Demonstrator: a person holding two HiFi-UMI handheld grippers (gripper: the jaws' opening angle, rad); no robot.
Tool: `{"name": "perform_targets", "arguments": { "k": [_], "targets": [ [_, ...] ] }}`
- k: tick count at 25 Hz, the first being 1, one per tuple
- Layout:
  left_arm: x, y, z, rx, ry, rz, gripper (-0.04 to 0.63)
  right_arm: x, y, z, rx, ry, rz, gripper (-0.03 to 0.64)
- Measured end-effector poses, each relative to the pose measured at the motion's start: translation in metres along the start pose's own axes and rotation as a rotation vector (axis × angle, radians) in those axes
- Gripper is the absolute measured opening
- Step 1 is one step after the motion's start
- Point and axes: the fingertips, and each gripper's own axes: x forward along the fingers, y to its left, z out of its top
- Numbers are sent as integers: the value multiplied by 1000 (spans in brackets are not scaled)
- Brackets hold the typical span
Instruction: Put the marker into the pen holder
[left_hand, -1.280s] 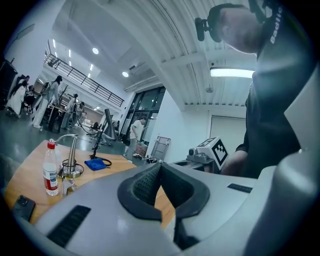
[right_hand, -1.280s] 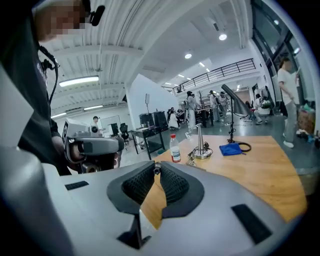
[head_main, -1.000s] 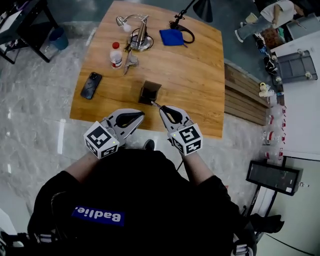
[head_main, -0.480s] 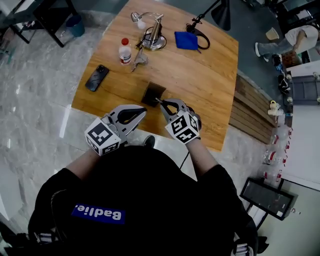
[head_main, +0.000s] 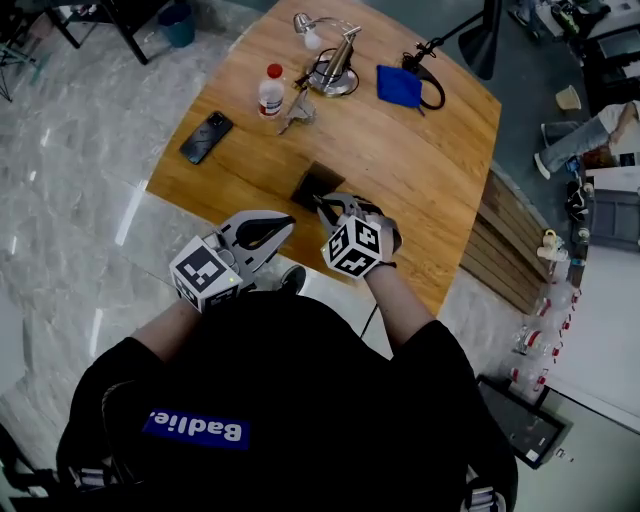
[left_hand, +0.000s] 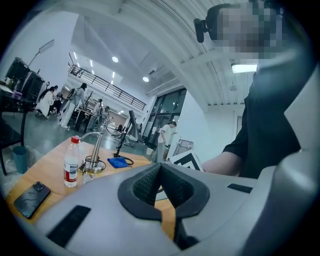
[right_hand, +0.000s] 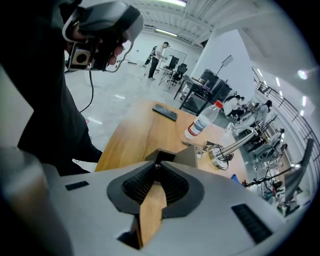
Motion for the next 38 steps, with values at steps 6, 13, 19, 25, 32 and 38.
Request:
{"name": "perform_targets", "arguments": {
  "k": [6, 13, 19, 25, 32, 38],
  "targets": [
    [-7, 3, -2, -6, -6, 26, 9, 26, -3, -2, -53, 50, 51, 41],
    [-14, 6, 1, -3, -6, 40, 9, 41, 6, -9, -69, 96, 82, 41],
    [-16, 4, 3, -1, -4, 31, 9, 35, 5, -8, -38, 88, 67, 59],
    [-11, -3, 5, 0, 14, 1, 9, -3, -4, 9, 12, 8, -3, 75],
    [2, -16, 18, 35, 30, -62, 9, -66, -9, 40, 136, -166, -74, 75],
    [12, -29, 24, 84, 48, -113, 9, -118, -6, 65, 325, -376, -83, 75]
  ]
}}
